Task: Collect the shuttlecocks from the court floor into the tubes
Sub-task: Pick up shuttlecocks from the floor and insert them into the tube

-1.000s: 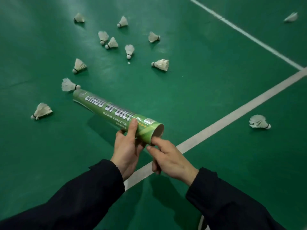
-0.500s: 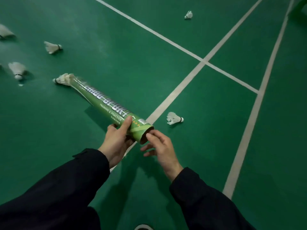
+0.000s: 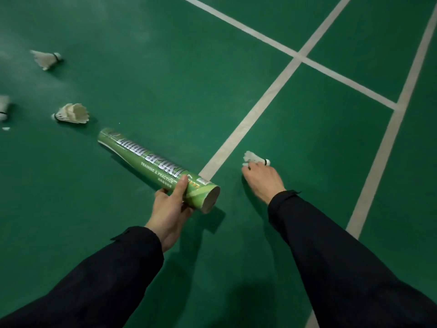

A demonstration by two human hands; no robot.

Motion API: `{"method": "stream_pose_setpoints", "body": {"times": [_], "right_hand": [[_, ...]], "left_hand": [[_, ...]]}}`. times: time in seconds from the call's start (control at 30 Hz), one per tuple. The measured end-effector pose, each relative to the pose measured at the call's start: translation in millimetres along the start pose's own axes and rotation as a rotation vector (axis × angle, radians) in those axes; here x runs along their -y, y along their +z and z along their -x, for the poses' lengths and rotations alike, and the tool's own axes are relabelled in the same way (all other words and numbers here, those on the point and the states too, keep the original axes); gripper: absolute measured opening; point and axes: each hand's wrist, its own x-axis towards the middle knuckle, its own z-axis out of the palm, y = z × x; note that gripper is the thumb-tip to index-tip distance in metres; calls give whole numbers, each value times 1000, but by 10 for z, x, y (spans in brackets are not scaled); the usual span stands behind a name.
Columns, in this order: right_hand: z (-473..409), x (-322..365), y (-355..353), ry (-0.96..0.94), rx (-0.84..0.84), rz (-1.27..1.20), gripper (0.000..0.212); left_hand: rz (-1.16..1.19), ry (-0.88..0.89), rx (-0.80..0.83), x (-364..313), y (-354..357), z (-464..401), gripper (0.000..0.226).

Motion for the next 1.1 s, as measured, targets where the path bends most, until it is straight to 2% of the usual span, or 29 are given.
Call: {"method": "stream_pose_setpoints", "body": {"times": [0.03,0.07,0.17,0.23,0.33,0.43,0.53,0.67,0.77,0.83,0.9,0.97,1.0,1.1], "right_hand": [[0,-8,-36,73,-45,-104,21],[30,18,-133,195,-95,-310,23],[291,307,-749,531,-309,-1177,26],[532,569,-1305,529,-439,-1512,28],[645,941,-1914,375,-395,-1714,31],[390,1285,-2342,208,-281,-1731,33],[125,1630,-2744,53,-140,-1631,41],[-213,2137,-3100,-75,35,-1352,32],[-533,2593,-3312,-76,159,-1340,17],[-702,2859,-3502,-80,140,-1420,14],[-829,3066,-3688,-46,18,-1490,17],[-945,3223,-3805,-37,-142,-1415,18],[-1002,3300,-3848,-54,-172,-1359,15],[-1195,3594,-4027,-70,-46,-1297,5]], "left_hand": [[4,-5,-4,-49,2,23,47],[11,-11,-12,-116,7,57,46],[42,-5,-55,-403,5,178,47],[75,13,-94,-644,23,274,53],[153,52,-100,-1070,53,438,57],[223,138,-36,-1586,-17,685,58],[236,259,-35,-2056,-186,941,63],[241,377,-48,-2507,-579,1118,55],[227,376,-15,-2716,-963,1095,52],[249,373,-6,-2894,-1189,1049,56],[333,363,-3,-3104,-1427,964,62],[428,350,33,-3304,-1665,835,66],[466,339,58,-3389,-1769,772,67],[516,293,111,-3545,-2016,620,66]]}}
